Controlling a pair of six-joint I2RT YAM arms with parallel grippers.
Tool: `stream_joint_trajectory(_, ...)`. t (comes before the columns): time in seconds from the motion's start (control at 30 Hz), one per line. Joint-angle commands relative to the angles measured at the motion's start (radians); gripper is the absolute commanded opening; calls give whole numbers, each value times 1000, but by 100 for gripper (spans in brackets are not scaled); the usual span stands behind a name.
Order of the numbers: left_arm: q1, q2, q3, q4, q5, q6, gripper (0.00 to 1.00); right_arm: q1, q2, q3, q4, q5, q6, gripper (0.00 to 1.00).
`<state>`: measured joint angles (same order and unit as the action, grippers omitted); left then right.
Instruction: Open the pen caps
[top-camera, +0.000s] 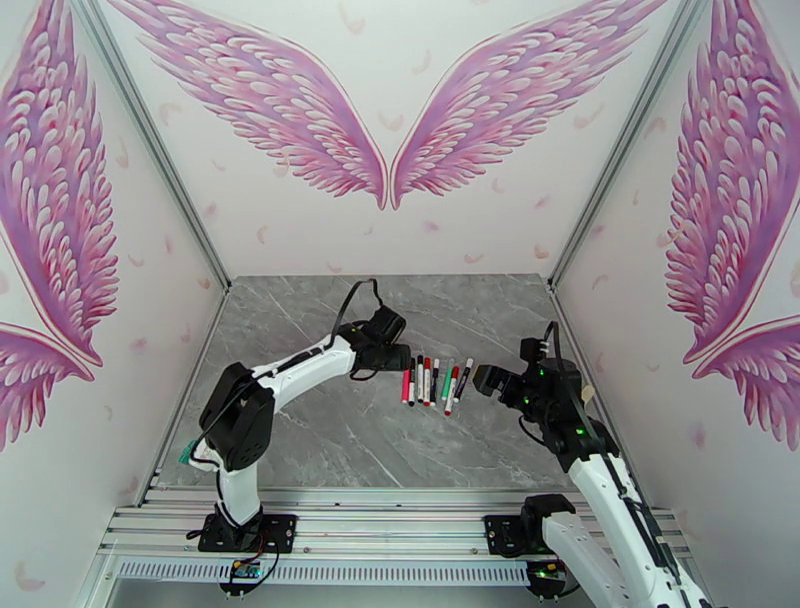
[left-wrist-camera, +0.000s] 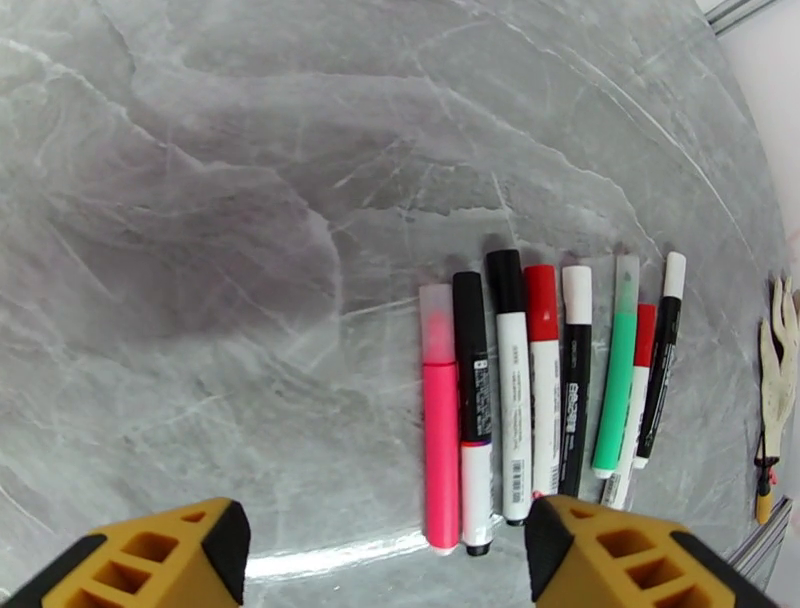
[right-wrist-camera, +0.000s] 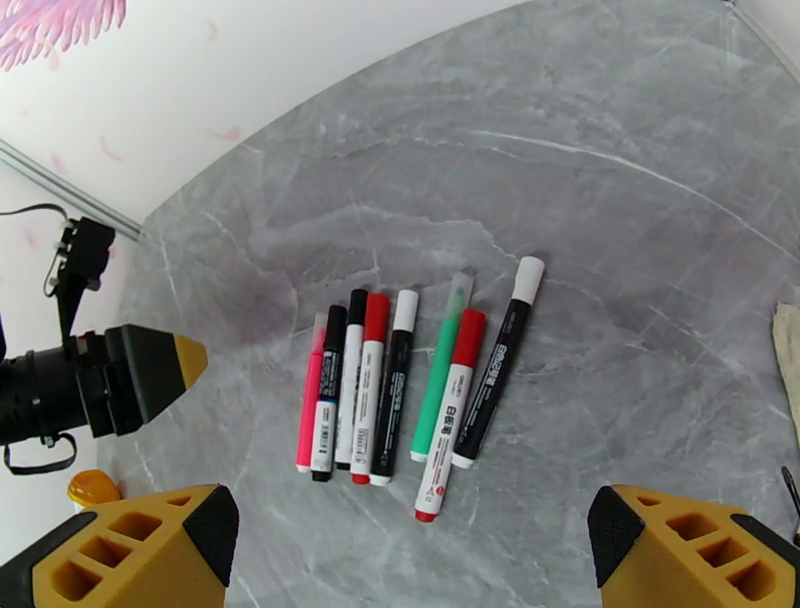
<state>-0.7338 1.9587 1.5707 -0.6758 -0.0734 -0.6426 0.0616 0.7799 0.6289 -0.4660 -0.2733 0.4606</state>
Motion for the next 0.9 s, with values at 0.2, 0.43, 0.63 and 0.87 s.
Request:
stream_joint_trajectory(0.2,-11,158,175,-164,90,-19,52,6,9,-14,-33,-17,5,99)
stream_joint_trajectory(0.43,-16,218,210,-181,109,-14,43,6,21,-15,-28,-23,9,99)
stream_joint_trajectory(0.63,-18,263,251,-216,147,6,41,6,29,-15,-26,-32,12,99)
stream_joint_trajectory(0.87,-18,302,296,-250,158,13,41,4,32,-16,-29,-33,15,99)
